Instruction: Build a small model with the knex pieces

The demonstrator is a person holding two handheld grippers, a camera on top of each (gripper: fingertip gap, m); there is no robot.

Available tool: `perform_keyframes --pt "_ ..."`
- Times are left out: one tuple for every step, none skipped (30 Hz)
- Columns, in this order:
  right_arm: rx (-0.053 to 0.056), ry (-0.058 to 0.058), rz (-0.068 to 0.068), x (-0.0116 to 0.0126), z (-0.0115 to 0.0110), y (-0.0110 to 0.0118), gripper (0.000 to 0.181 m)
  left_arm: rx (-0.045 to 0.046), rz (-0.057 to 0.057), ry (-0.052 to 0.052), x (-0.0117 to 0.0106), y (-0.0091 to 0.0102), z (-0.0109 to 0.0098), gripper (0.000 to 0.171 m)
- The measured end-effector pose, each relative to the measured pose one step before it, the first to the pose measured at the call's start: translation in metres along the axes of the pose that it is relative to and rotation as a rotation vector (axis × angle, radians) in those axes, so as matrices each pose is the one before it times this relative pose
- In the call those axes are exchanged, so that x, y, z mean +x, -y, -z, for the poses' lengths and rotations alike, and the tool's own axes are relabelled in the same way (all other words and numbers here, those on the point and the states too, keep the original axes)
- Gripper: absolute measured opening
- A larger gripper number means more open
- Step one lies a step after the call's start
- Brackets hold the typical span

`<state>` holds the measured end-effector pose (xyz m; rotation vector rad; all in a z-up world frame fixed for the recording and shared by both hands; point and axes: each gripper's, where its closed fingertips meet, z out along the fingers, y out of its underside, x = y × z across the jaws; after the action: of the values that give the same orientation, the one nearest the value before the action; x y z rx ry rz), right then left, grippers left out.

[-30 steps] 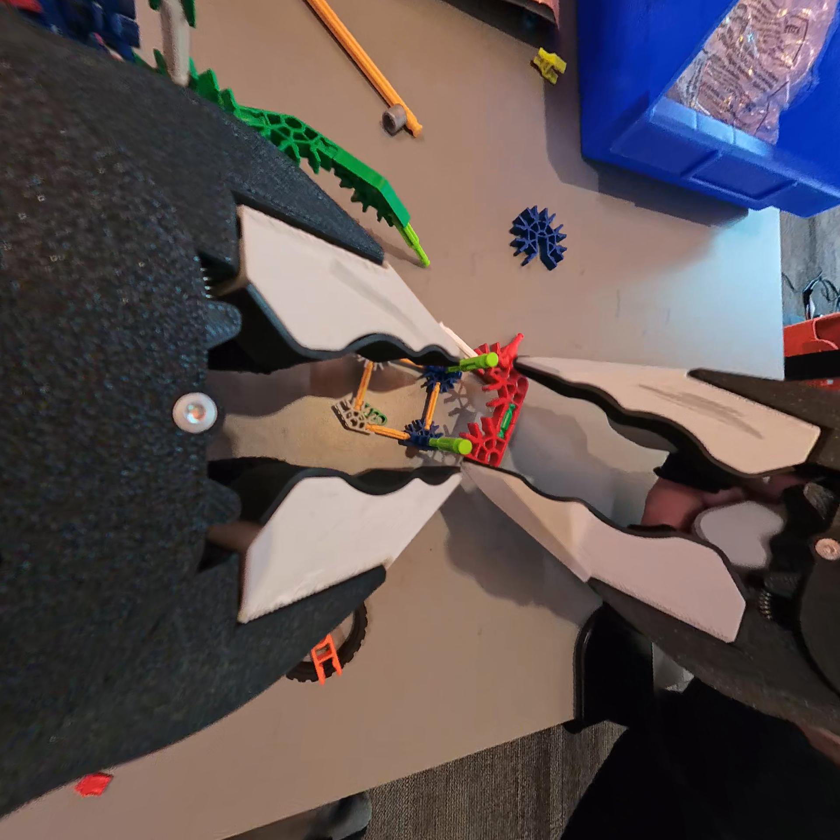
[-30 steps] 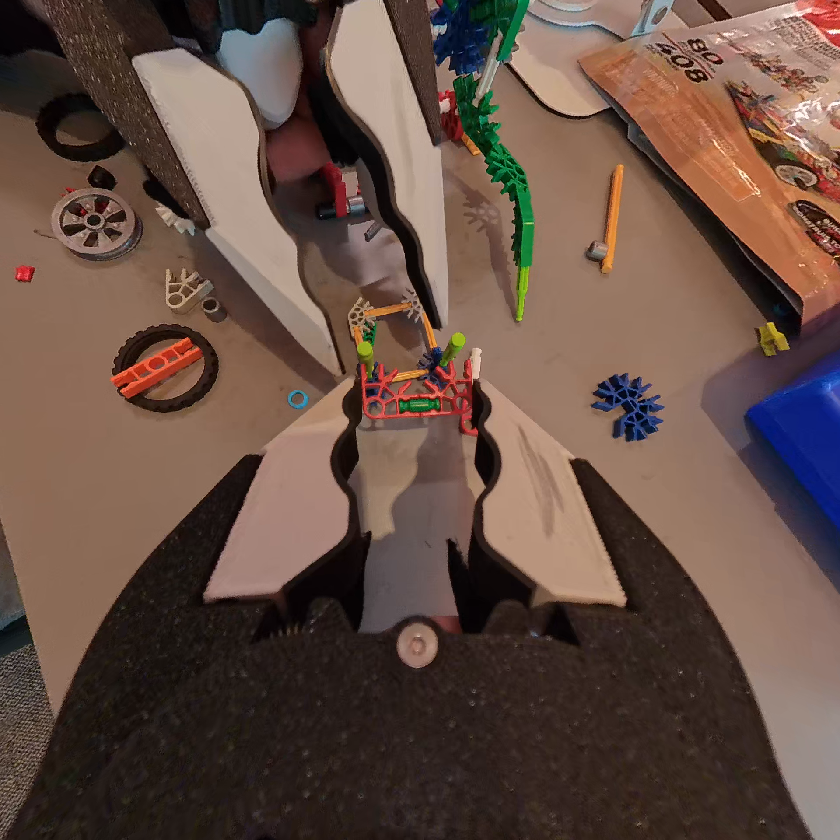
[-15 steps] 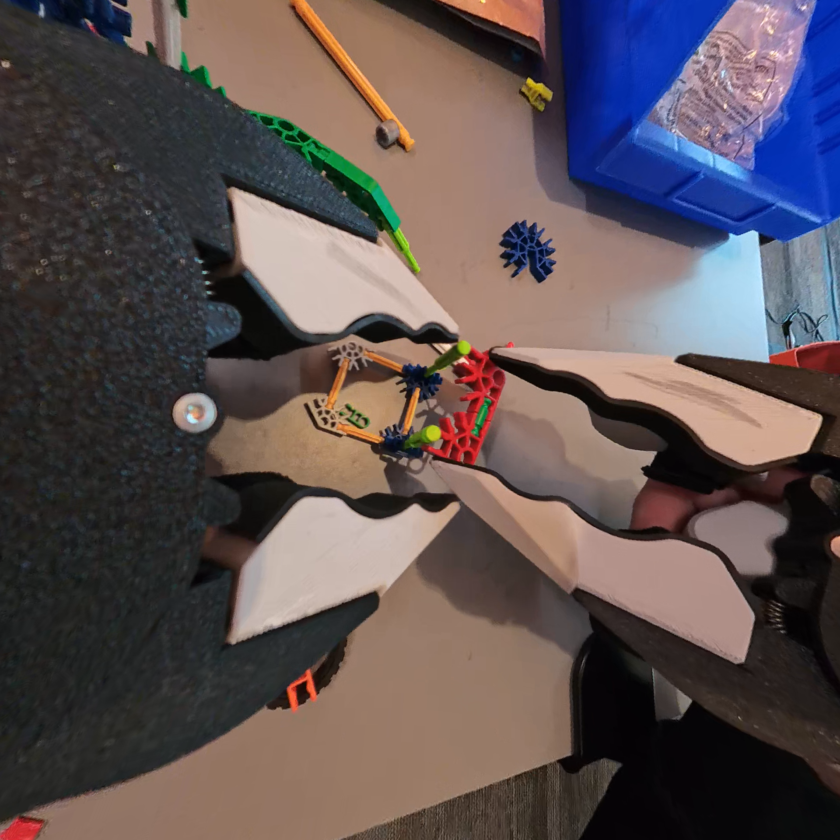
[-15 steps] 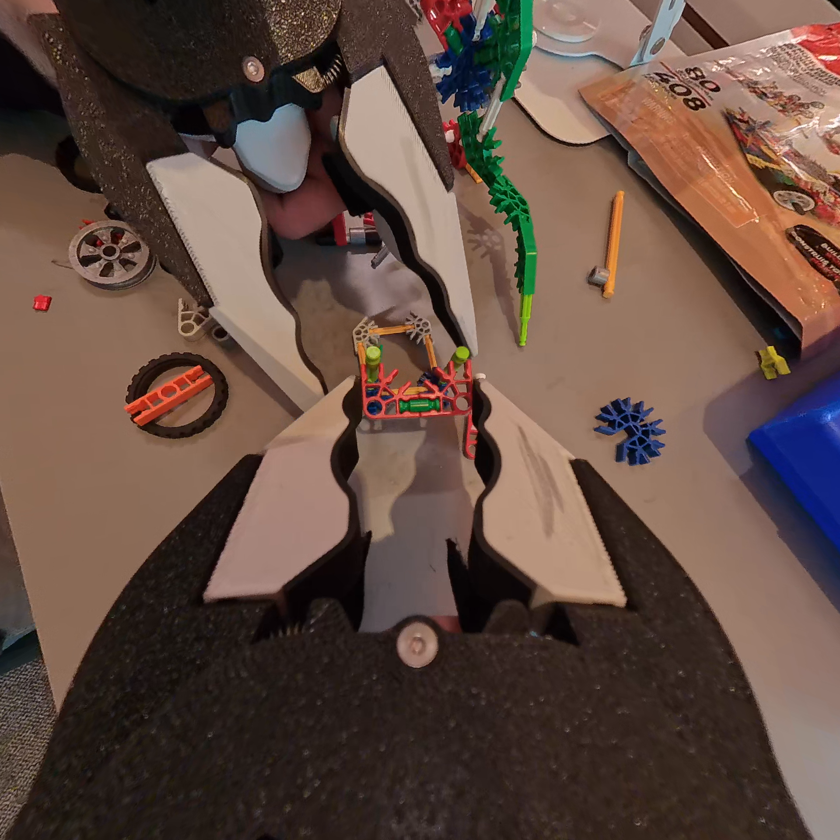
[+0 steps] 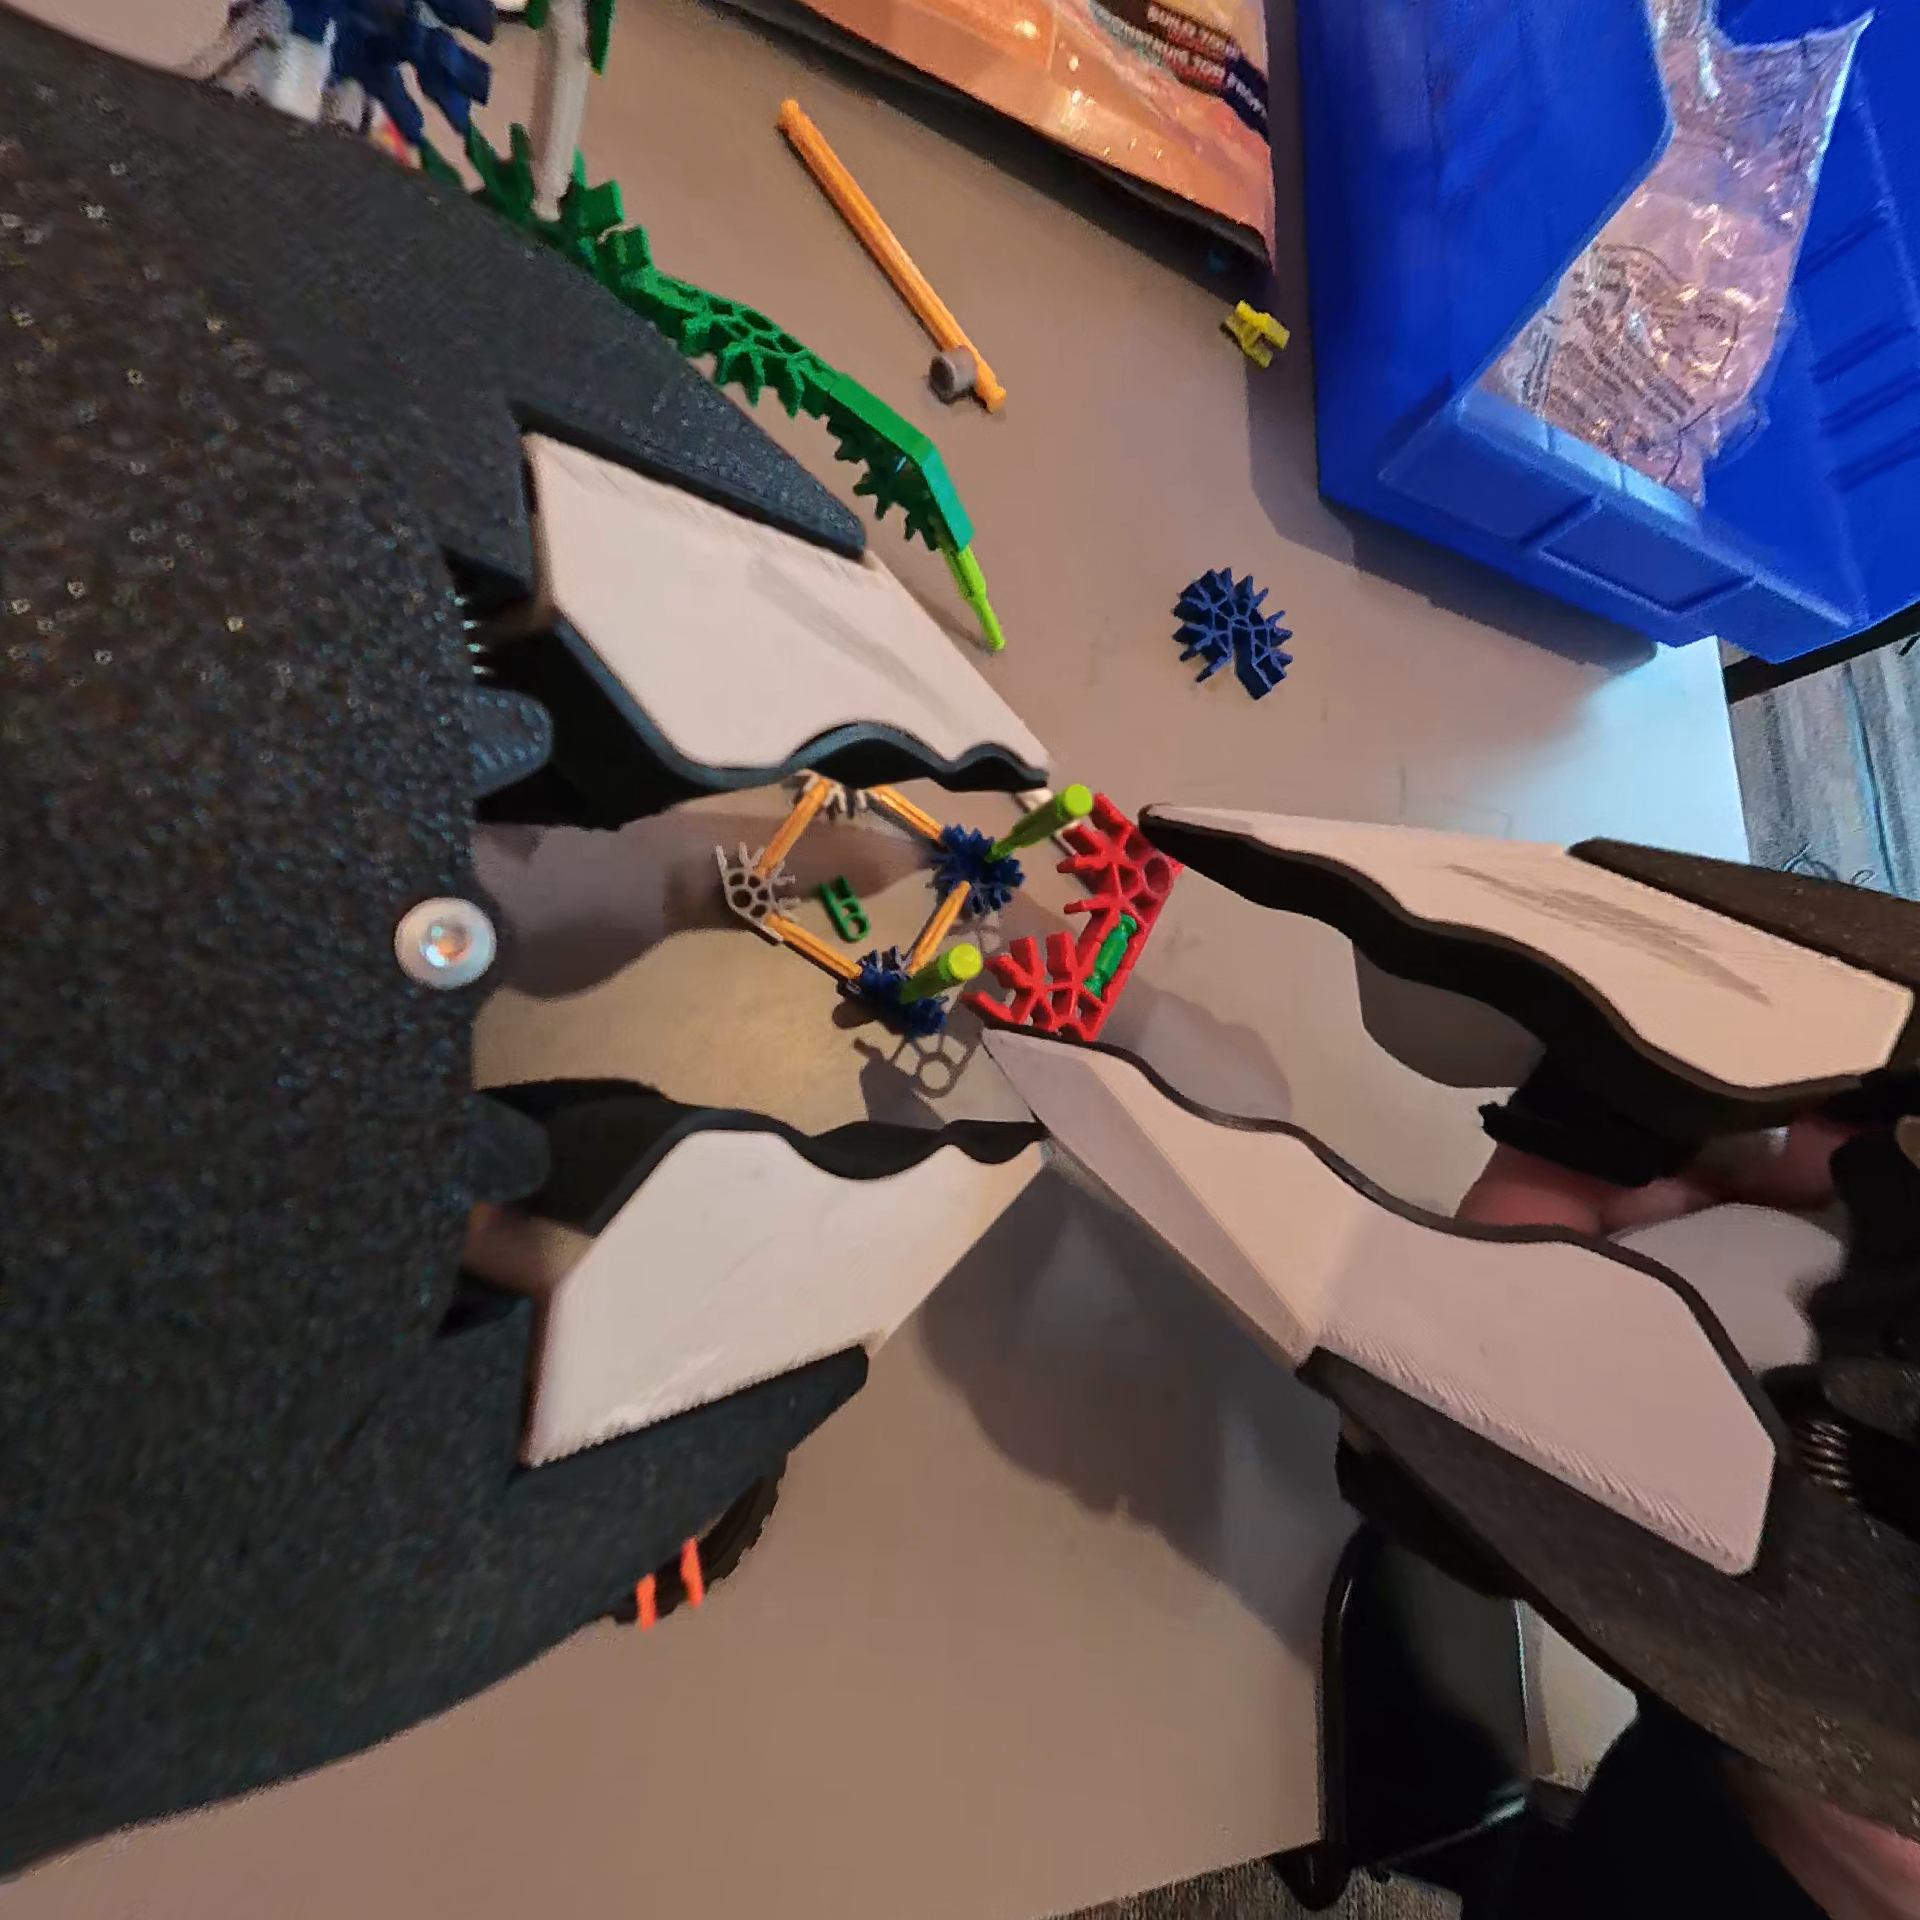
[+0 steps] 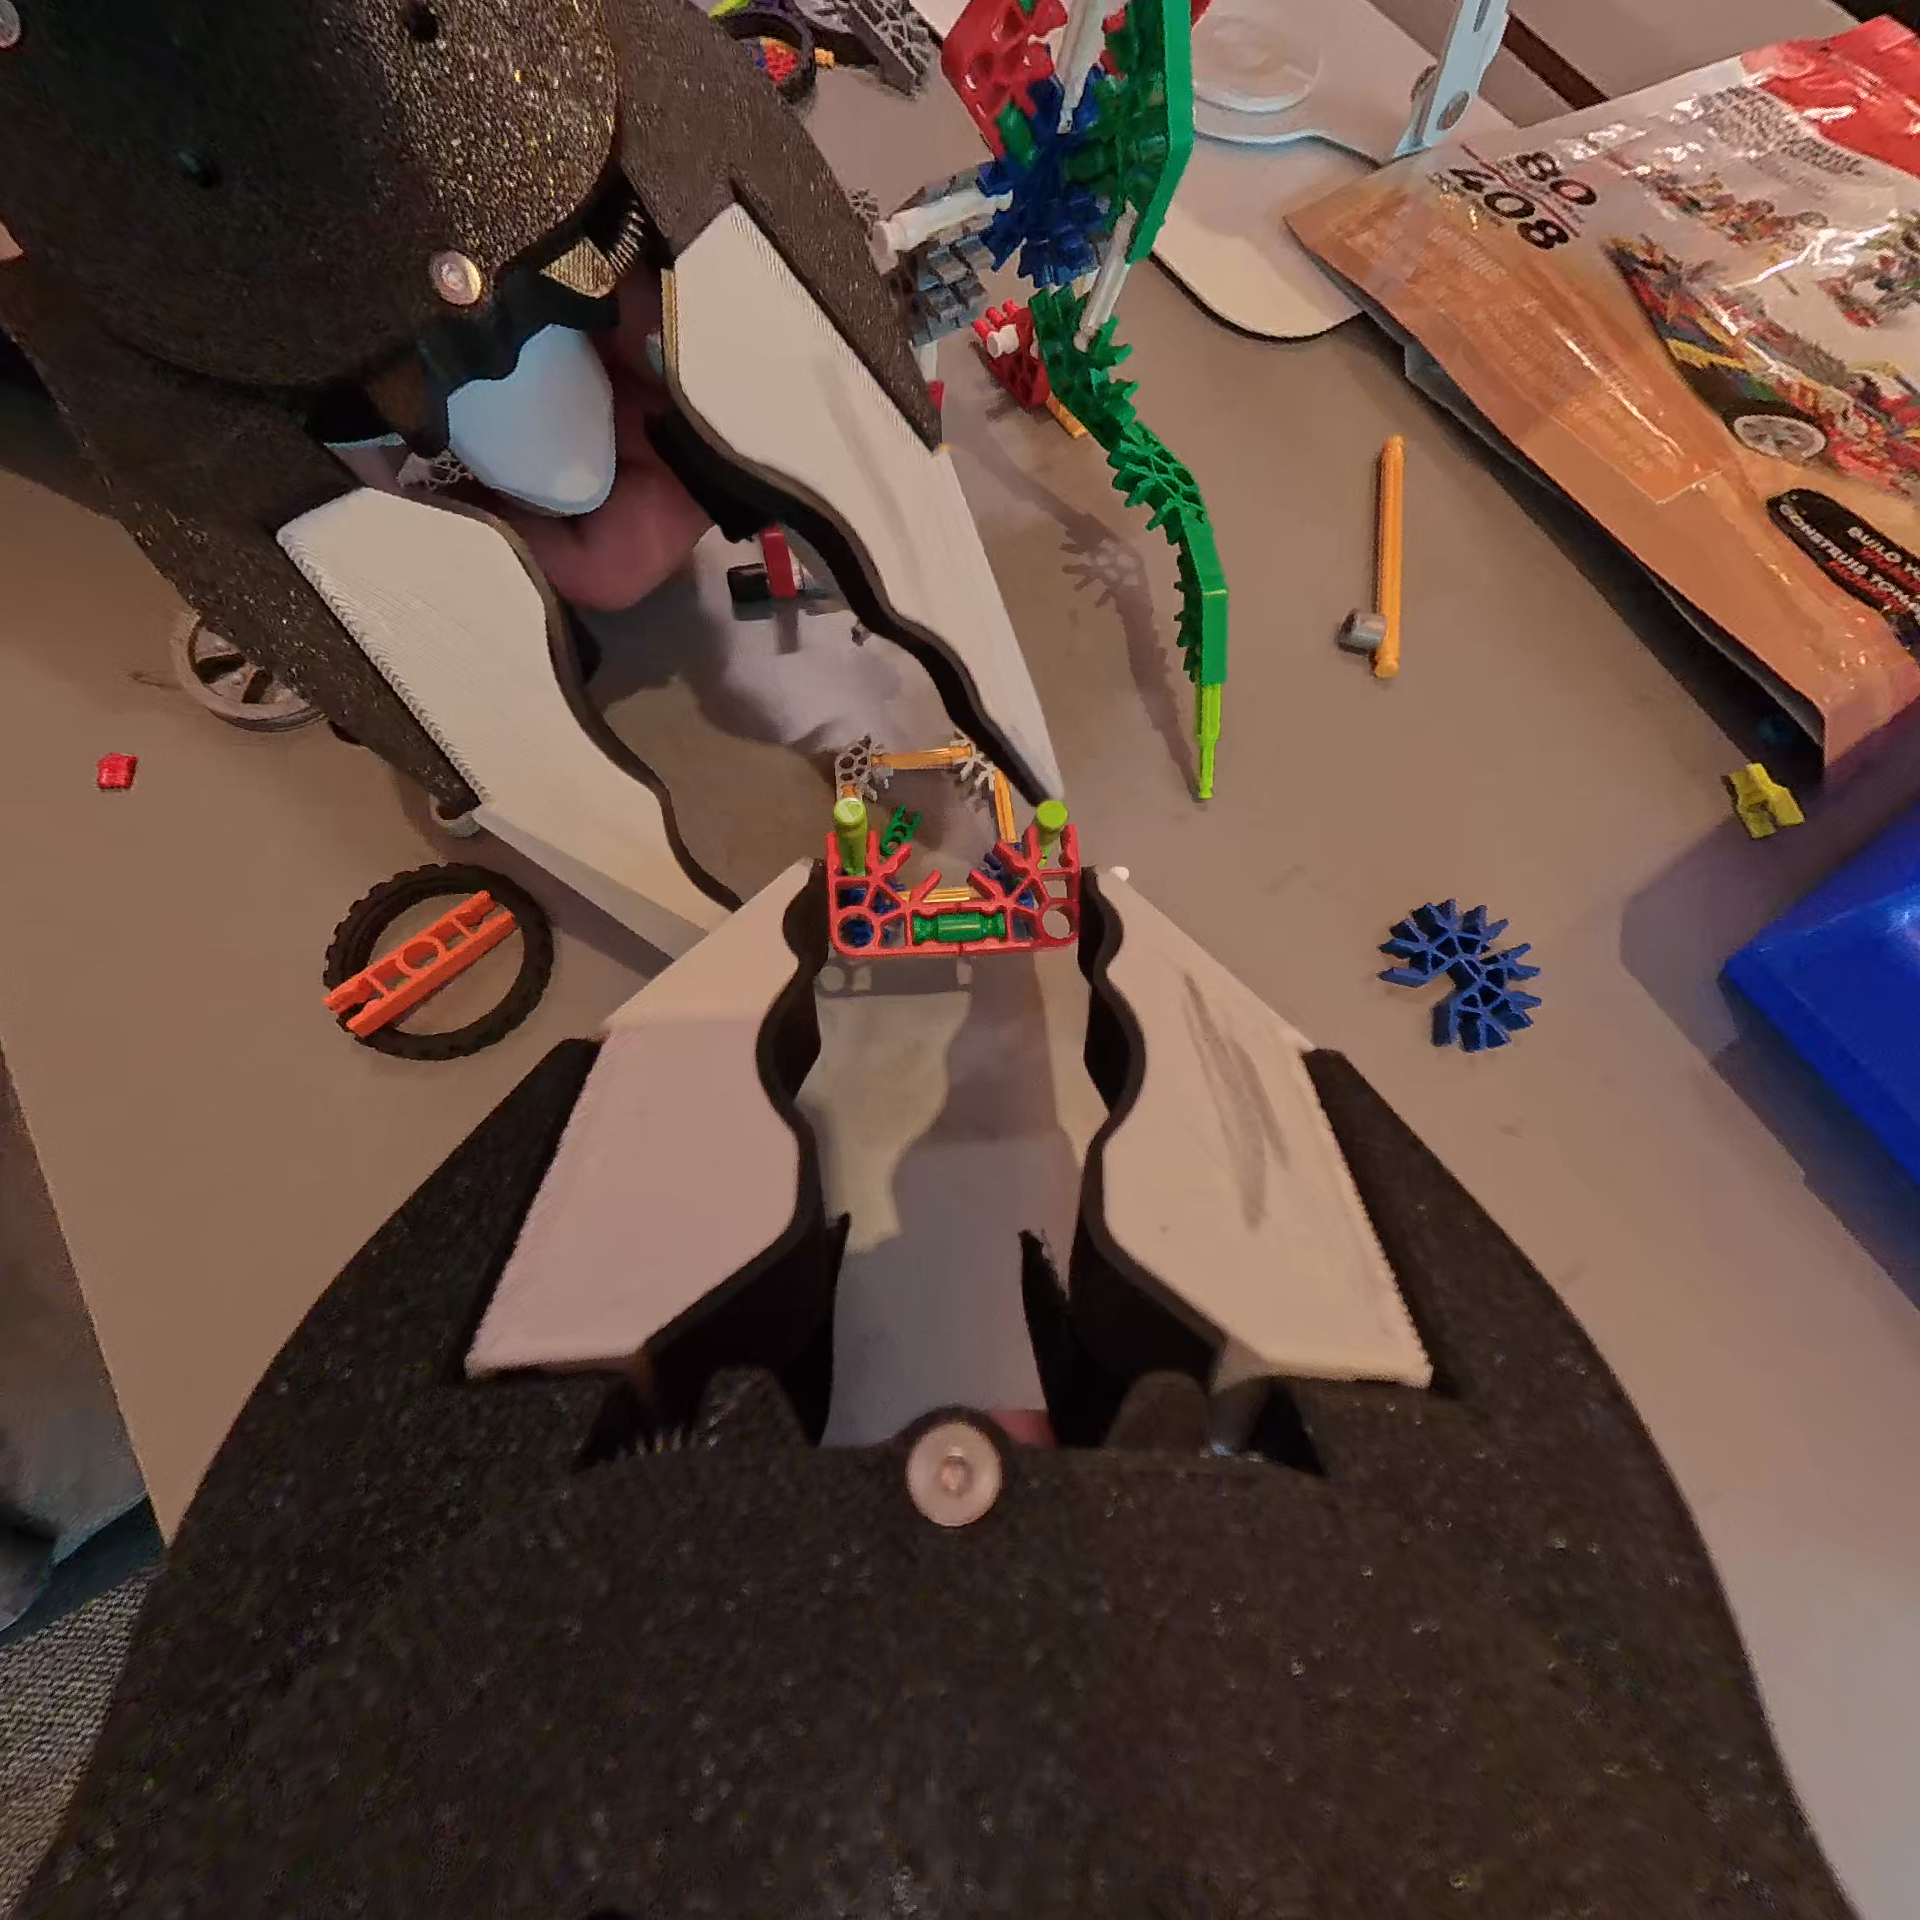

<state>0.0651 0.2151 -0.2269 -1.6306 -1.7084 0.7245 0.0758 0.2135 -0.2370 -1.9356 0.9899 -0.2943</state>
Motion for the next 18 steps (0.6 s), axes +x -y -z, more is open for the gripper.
perform_keyframes --pt "-0.0024 -0.0017 0.0023 -0.00019 -0.00066 0.00040 0.047 -0.01215 0.0089 -0.0077 0.00196 -0.00237 -0.00020 0.061" --pt "-0.0027 -0.0030 0.0028 0.00012 -0.00079 0.00048 0.047 -0.00401 0.0019 -0.0053 0.00133 -0.00132 -0.00062 0.059" --pt "-0.0052 -0.0029 0.0008 0.00047 -0.00056 0.00003 0.047 0.00387 -0.0005 -0.0006 0.00031 -0.00008 -0.00055 0.060" --pt "-0.0012 -0.0022 0.0002 0.00036 -0.00028 0.00066 0.047 -0.00378 0.0010 0.0057 -0.00142 -0.00095 -0.00056 0.059" --pt "0.0018 0.0022 -0.0014 -0.00045 -0.00019 0.00097 0.047 0.00021 0.0054 0.0038 -0.00112 -0.00014 -0.00023 0.058" --pt "0.0036 0.0057 0.0009 -0.00118 0.00002 0.00099 0.047 0.01115 0.0093 -0.0036 0.00012 0.00141 0.00039 0.057" --pt "-0.0019 0.0000 -0.0029 -0.00008 0.00010 0.00001 0.047 0.00862 0.0076 -0.0067 0.00072 0.00082 0.00013 0.057" --pt "-0.0013 0.0006 -0.0015 -0.00028 0.00008 -0.00003 0.047 0.00272 -0.0006 0.0018 -0.00008 -0.00008 0.00000 0.057" --pt "0.0001 -0.0007 -0.0018 -0.00033 0.00001 0.00003 0.047 0.00208 -0.0097 0.0029 0.00027 0.00023 0.00031 0.057" --pt "0.0011 -0.0006 -0.0030 -0.00031 0.00035 0.00021 0.047 0.00301 -0.0135 0.0123 -0.00118 0.00080 0.00078 0.058" --pt "-0.0020 -0.0061 -0.0011 0.00040 0.00097 -0.00054 0.047 -0.00184 -0.0101 0.0055 -0.00013 0.00016 0.00031 0.059" --pt "-0.0045 -0.0114 0.0004 0.00129 0.00173 -0.00098 0.047 -0.00670 0.0026 -0.0007 0.00019 -0.00061 -0.00024 0.058" --pt "-0.0033 -0.0111 -0.0044 0.00172 0.00150 -0.00066 0.047 -0.00175 0.0052 -0.0044 0.00022 -0.00027 -0.00027 0.057" --pt "-0.0017 -0.0025 -0.0059 0.00089 0.00085 -0.00058 0.047 0.00371 0.0024 -0.0027 -0.00021 0.00019 0.00000 0.056" --pt "-0.0038 0.0042 -0.0038 -0.00029 0.00011 -0.00086 0.047 0.00037 0.0039 -0.0046 -0.00015 -0.00039 -0.00024 0.055" --pt "-0.0089 0.0009 -0.0017 0.00008 -0.00023 -0.00147 0.047 -0.00293 0.0041 -0.0033 -0.00010 -0.00070 -0.00052 0.055" --pt "-0.0016 -0.0014 -0.0036 0.00035 0.00000 -0.00017 0.047 0.00134 -0.0012 0.0005 -0.00027 0.00008 -0.00050 0.055" --pt "0.0027 0.0085 -0.0059 -0.00118 -0.00001 0.00046 0.047 0.00188 -0.0052 -0.0006 0.00051 0.00035 -0.00039 0.055"
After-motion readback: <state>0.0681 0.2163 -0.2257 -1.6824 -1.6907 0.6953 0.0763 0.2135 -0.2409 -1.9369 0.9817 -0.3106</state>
